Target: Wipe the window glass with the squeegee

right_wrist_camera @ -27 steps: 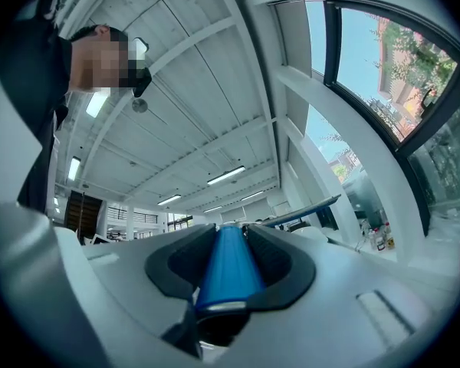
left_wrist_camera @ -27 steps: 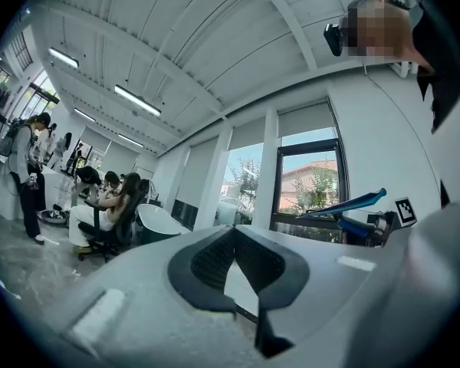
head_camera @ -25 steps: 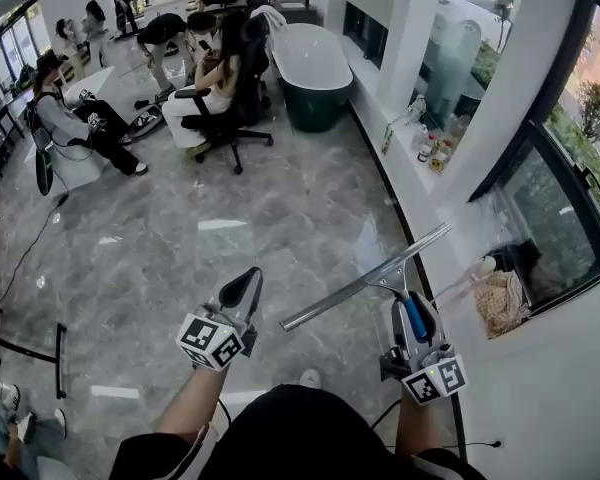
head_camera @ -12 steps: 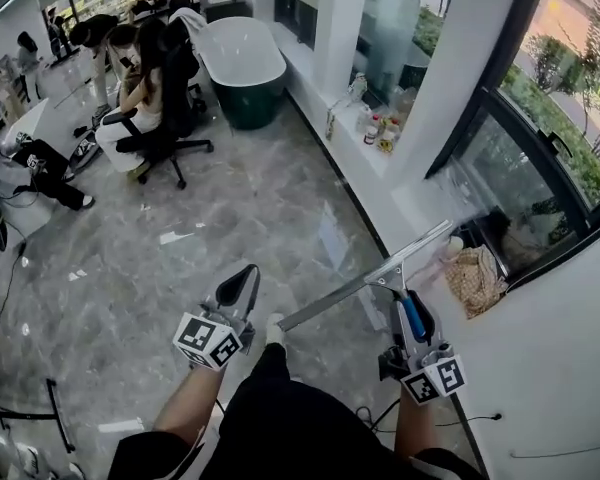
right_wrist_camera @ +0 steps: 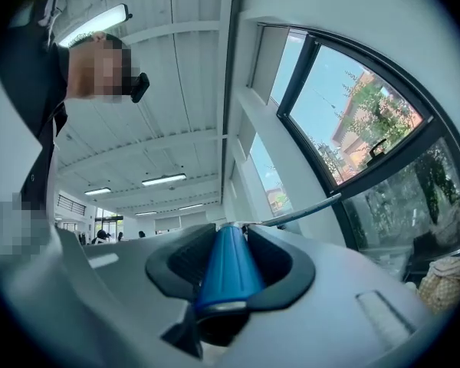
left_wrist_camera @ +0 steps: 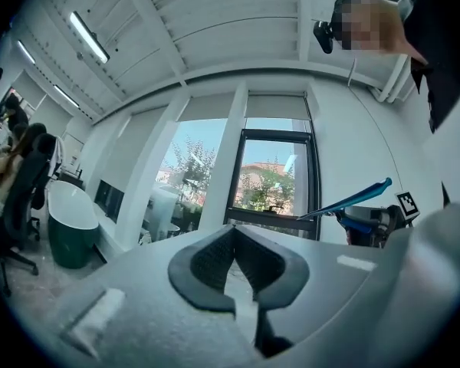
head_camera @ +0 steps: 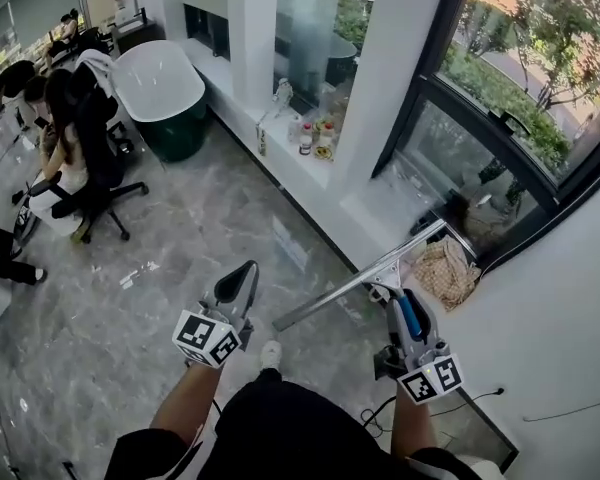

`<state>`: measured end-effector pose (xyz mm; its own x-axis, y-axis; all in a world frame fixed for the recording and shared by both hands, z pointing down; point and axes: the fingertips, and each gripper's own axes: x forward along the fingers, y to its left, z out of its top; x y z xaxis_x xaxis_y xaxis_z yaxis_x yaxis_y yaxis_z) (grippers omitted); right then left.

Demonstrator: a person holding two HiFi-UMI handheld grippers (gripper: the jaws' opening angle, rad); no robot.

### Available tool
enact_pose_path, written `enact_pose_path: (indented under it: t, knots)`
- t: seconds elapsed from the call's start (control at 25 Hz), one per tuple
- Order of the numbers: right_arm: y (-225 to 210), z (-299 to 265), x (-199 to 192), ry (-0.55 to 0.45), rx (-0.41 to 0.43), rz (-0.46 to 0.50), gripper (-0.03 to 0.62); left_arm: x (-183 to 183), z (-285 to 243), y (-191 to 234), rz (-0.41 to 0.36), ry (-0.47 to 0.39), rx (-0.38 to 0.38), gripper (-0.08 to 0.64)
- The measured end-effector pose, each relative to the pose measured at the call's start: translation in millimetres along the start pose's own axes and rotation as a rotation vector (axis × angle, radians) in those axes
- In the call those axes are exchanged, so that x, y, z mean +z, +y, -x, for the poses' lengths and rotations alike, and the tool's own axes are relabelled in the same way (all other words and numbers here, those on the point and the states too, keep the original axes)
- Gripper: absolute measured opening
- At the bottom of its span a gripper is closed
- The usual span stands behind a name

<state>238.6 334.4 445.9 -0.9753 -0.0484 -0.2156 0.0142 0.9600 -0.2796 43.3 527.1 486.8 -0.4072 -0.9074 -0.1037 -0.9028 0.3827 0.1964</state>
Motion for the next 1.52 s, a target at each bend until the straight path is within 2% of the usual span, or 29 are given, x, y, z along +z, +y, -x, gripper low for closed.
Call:
enact_pose_path:
  t: [0.28, 0.52, 0.88, 1.04, 1.32, 1.52]
  knots:
    - [-35.5, -43.3, -2.8, -0.034, -0.138, 0.020, 0.132, -0.7, -80.0, 38.9, 0.003, 0.034, -0.137, 0.002]
    - [-57.5, -67.2, 0.1, -0.070, -0.235, 0.055, 0.132, 0.9, -132.3, 64.6, 0.015, 0.025, -0.199, 0.002]
    - [-103.5, -58.9, 14.7, -0.067, -0.386, 0.090, 0.132, -23.2, -208.2, 47.7, 0.052, 0.083, -0.331, 0.002]
    - [-143.8, -64.0, 20.6, -0.084, -0.409, 0.092, 0.132, -35.6, -245.7, 39.2, 0.044, 0.098, -0.356, 0.002]
    - [-230.6, -93.5, 49.5, -0.143, -0.376, 0.114, 0.132, -28.5, -337.3, 22.0, -0.028, 0.065, -0.339, 0.002]
    - [-289.0, -99.9, 65.8, -0.177, -0.379, 0.101, 0.132, -34.2, -399.1, 1.3, -0.031, 0.058, -0.346, 0.002]
